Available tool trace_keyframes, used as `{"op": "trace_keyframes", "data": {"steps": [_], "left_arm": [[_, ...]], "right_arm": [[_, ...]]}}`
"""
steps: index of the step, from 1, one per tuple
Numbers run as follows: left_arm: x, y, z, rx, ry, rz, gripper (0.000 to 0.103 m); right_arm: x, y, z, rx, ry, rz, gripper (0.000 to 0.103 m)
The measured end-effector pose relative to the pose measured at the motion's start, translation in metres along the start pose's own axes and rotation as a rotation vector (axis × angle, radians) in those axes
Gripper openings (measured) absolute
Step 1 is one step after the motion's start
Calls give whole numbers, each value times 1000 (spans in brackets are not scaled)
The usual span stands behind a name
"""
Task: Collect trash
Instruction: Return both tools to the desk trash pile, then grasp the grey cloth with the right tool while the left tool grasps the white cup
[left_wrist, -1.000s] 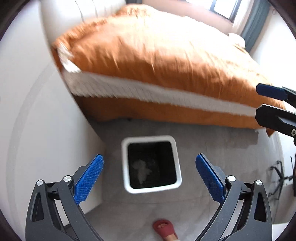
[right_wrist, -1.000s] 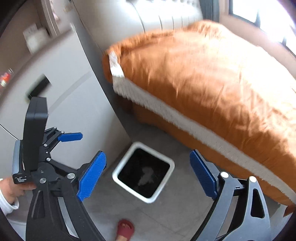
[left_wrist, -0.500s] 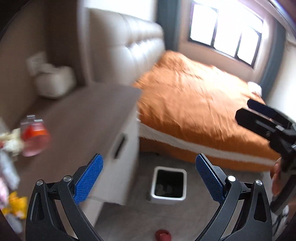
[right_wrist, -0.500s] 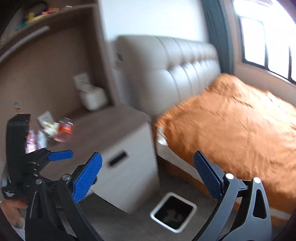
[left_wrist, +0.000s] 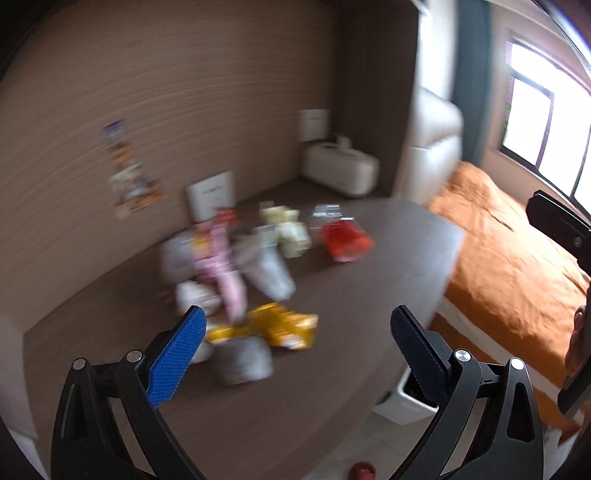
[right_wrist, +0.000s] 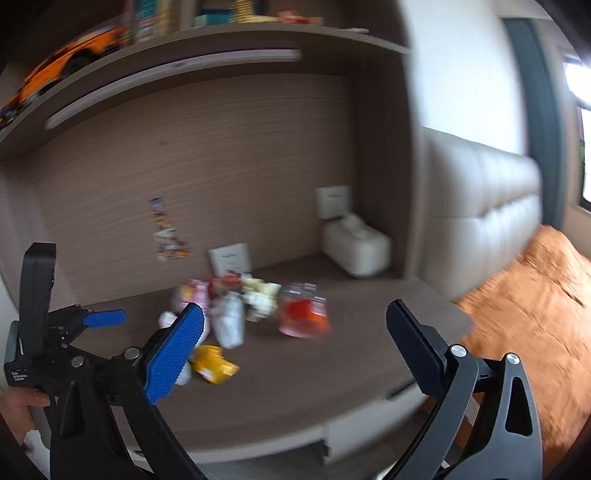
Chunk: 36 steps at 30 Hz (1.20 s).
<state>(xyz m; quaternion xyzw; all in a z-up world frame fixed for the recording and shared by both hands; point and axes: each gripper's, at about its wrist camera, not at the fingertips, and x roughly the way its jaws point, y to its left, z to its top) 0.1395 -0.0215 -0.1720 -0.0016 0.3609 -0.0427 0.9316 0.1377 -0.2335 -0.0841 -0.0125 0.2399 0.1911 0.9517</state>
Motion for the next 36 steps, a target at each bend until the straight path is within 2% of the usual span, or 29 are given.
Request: {"op": "trace_keyframes", "data": {"steps": [5,9,16,18,23,29,32,35,36], "left_arm": [[-8,62,-16,-68,0,37,98],[4,97,-29,-86,22,42,98],[33,121,-43,-76,69,1,98],[46,126,-45,-87,89,-32,98],[75,129,-46,-79,118,-74,96],[97,132,-46,-43,133,-98,95],[106,131,-46,-19,145,-104,95],[112,130,-47,-8,155,-118,93],[116,129,-47,0,163,-124,90]], "right_arm": [[31,56,3,-49,34,82,98],[50,83,-5,-57,68,114,98],[87,120,-35,-83,163,113,98],[97,128,-45,-92,190,111,98],[123,138,-75,-133,252,67,98],[152,143,-99,-143,325,96,97],[166,155,-106,-180,348,105,85],[180,160,-113,-184,377,118,68],[185,161,-115,-179,394,132,57]]}}
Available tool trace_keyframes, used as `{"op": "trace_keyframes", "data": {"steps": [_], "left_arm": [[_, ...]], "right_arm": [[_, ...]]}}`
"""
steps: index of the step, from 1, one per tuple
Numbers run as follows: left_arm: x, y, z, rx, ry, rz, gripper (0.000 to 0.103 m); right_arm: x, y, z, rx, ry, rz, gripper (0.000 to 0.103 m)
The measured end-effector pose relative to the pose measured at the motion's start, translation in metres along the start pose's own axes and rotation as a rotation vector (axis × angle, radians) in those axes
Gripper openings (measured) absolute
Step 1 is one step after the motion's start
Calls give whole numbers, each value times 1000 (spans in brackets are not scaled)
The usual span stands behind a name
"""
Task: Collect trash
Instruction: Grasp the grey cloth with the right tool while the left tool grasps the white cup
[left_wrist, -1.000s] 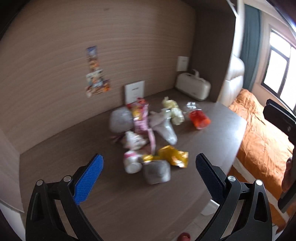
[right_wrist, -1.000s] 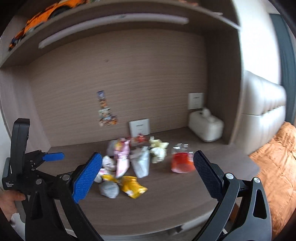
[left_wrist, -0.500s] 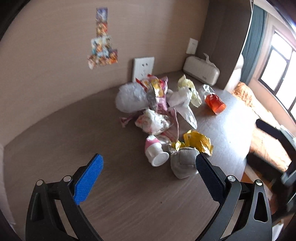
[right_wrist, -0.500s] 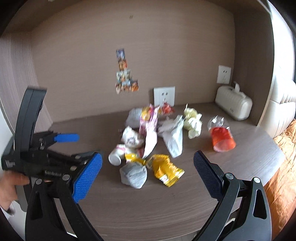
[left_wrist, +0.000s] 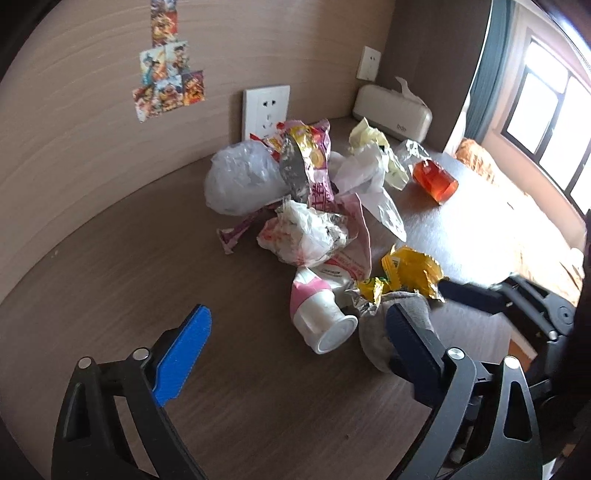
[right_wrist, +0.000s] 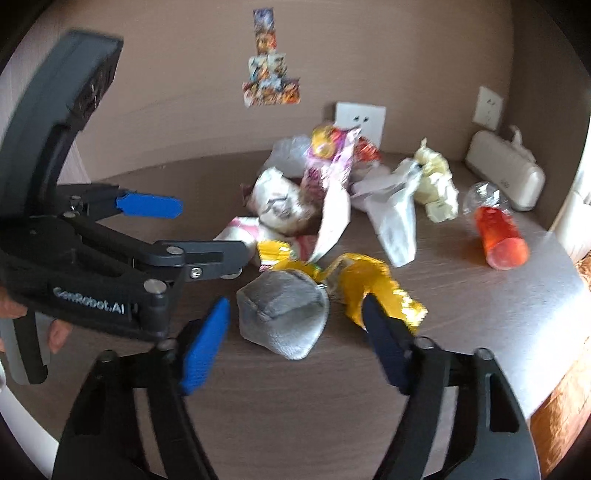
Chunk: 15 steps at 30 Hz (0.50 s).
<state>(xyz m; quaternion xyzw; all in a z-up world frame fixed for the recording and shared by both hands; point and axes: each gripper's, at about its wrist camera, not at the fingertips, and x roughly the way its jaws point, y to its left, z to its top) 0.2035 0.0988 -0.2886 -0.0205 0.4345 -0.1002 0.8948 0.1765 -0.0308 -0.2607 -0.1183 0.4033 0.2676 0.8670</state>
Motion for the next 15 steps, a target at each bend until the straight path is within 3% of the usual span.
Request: {"op": "trace_keyframes", "data": {"steps": [1,4,8,12,15], "left_arm": [[2,0,1,5,5,-6,88],[10,-3,2,22,17,-19,80],[17,-4,5,17,33,-56,68],[24,-11,3,37,60,-64,41],[23,-14,0,41,57,-73,41]], "right_arm": [[3,0,-1,4,5,17,46],[3,0,-2,11,0,26,37],[-3,-4,-4,9,8,12,31],[-12,-7,-8,-9,17,-30,29],[-22,-13,-13,1,17,-42,29]]}}
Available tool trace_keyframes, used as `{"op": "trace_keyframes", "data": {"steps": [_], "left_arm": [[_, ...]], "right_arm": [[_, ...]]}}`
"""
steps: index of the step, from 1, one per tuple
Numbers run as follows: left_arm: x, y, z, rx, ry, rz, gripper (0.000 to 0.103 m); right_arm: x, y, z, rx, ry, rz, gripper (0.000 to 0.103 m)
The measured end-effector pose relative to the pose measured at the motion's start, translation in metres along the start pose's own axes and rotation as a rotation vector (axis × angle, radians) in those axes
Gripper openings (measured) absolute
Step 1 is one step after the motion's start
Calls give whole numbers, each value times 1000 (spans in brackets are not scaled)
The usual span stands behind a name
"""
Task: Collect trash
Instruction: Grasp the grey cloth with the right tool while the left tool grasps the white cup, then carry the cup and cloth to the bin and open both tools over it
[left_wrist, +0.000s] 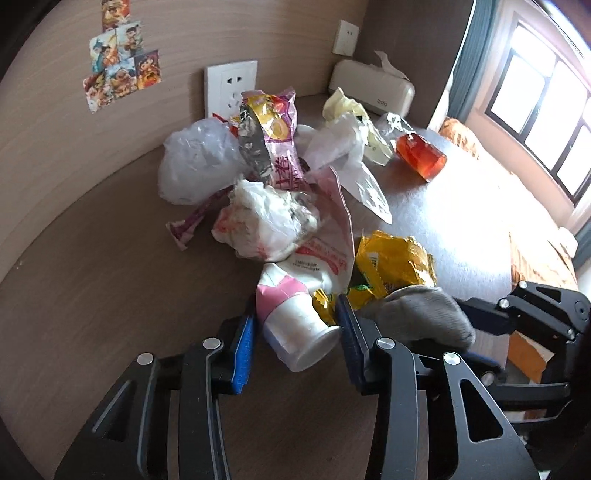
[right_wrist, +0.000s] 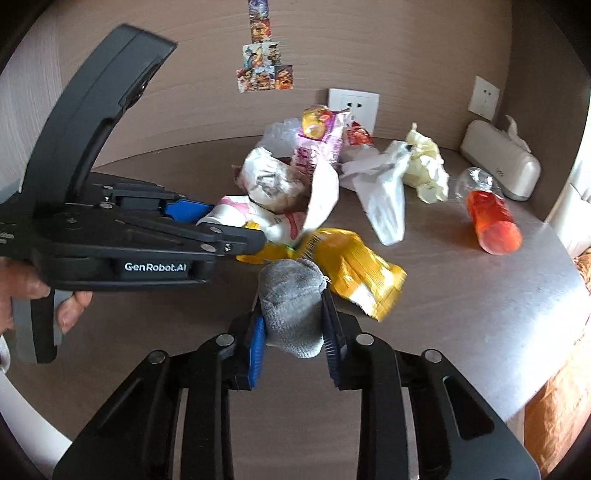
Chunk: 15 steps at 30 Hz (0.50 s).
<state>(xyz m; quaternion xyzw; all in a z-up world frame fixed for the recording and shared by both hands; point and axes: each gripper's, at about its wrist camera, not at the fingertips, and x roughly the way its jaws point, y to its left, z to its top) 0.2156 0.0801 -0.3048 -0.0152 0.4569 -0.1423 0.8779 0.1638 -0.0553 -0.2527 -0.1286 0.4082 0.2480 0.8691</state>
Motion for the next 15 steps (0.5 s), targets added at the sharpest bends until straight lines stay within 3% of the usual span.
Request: {"op": "trace_keyframes", "data": {"steps": [4,15], "left_arm": [[-9,-1,-3,-19,-12,-5,40],[-69,-6,8,-5,-95,98,40]], "right_arm": [[-11,-8,0,17,-12,-10,29],[-54,-23,16,50,-113,-2,29]]}}
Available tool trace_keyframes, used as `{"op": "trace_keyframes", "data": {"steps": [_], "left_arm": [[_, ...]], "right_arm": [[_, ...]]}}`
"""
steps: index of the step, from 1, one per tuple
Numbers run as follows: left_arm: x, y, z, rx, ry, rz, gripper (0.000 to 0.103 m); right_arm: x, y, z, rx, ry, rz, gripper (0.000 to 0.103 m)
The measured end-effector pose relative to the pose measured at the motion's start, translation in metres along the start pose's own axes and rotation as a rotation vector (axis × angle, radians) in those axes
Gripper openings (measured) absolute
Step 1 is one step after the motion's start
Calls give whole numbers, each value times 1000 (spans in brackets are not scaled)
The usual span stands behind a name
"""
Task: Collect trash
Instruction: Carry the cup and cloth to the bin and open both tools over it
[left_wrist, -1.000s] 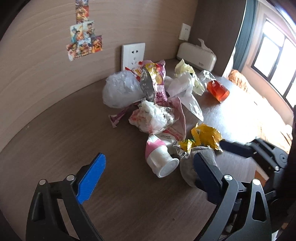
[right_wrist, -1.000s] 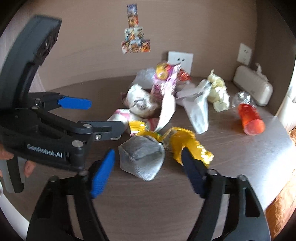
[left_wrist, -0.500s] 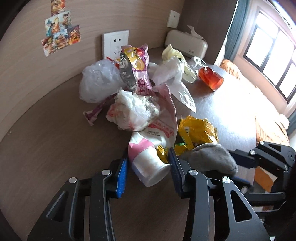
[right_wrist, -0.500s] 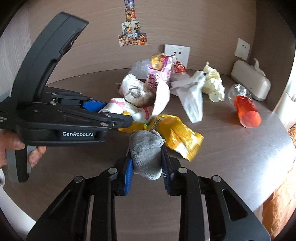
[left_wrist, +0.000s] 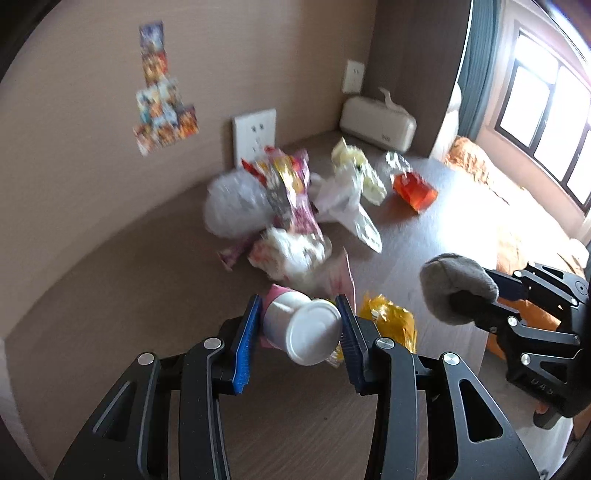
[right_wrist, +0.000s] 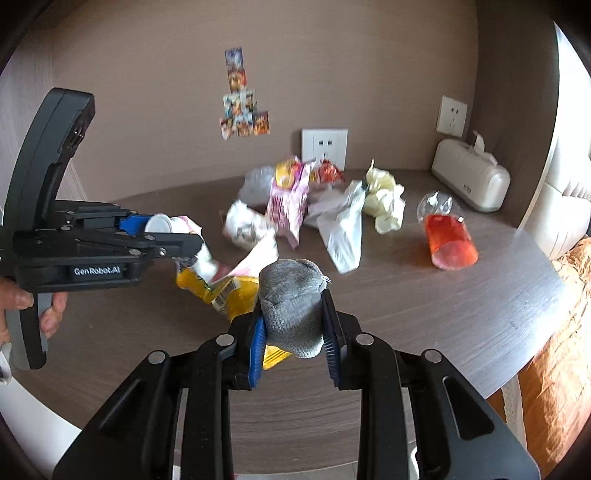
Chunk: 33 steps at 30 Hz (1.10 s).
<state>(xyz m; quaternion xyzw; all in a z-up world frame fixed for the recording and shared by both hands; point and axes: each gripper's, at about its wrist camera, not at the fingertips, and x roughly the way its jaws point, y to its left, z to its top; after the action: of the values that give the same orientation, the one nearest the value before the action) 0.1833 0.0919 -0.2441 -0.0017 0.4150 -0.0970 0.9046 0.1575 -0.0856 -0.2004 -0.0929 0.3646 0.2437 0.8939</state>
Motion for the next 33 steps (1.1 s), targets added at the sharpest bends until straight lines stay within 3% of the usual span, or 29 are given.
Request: {"op": "trace_keyframes", "data": {"steps": [9,20,25,33], "left_arm": [[-37,-6,20,30,-57,71,34],[-65,-43,41,80,-114,49,33],[-74,-85,56,146,-146,-5,33],[-56,-189,71,275,-151,-177,33]], "right_arm": [[-32,-8,14,4,-66,3,29],[-85,-32,18,16,-134,-55,29],[-117,-54,12,41,-159,-117,29],[-173,-114,-20,145,-164,-252,29]]}}
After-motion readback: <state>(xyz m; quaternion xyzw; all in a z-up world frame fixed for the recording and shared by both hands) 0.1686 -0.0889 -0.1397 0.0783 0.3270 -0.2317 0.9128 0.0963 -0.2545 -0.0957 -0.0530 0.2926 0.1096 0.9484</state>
